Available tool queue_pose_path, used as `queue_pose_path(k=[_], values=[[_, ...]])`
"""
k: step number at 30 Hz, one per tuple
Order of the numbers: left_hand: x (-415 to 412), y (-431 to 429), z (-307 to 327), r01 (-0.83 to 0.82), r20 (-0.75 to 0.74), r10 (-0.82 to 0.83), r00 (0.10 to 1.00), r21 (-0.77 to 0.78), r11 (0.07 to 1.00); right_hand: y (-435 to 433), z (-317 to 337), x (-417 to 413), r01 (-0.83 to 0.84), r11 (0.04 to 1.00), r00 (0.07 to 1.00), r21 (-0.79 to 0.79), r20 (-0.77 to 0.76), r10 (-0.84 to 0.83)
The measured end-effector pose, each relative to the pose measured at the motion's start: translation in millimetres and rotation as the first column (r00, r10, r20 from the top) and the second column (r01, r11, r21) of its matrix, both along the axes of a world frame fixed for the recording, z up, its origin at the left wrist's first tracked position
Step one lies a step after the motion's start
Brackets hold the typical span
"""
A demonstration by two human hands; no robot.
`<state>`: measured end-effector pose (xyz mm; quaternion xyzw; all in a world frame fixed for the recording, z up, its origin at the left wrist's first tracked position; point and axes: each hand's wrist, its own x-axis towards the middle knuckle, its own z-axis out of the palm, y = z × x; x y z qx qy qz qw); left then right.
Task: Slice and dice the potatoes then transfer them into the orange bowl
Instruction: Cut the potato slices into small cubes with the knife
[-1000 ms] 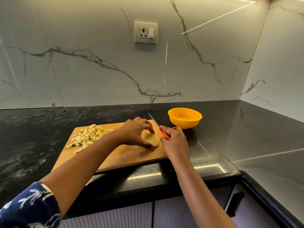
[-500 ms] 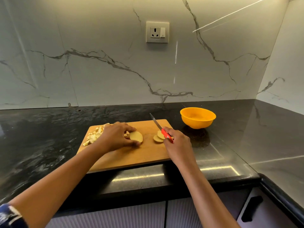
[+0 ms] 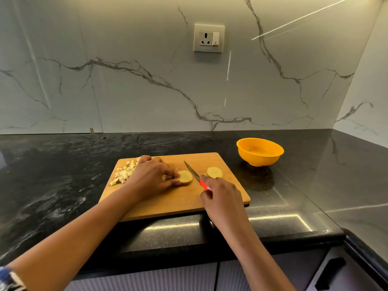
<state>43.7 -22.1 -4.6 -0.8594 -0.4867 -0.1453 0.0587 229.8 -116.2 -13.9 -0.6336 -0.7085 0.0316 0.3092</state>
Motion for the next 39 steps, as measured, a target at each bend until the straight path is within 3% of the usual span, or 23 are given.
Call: queue_pose_path(k=[3,6,10,23,39], values=[[-2.9,-0.2,-0.7,0.013,-0.013,-0.013,1.000,0.034,0.999,0.2,0.8,-0.2,-0.011,1.000,1.000,-0.020,0.026,0.012],[-9.2,-4.0,-5.2,0.100,0.072,-0.105,0.992,0.077,0.992,-0.7,0.5,-0.5,-0.027,0.999,0.997,-0.018,0.070,0.028],[-7.5,-5.9,-8.0,0.161,0.090,-0.162,0.983,0.027,0.987,-0.6,1.8,-4.4,-0.035,0.999,0.992,-0.022,0.117,0.037],[1.7,-3.8,-9.5,0.163,0.033,-0.165,0.986,0.069,0.984,1.9,6.0,-14.8,-0.036,0.999,0.973,-0.023,0.226,0.040],[5.5,-11.5,-13.5,0.153,0.107,-0.172,0.979,0.163,0.975,24.3,10.8,-18.3,-0.085,0.995,0.946,-0.054,0.308,0.098]])
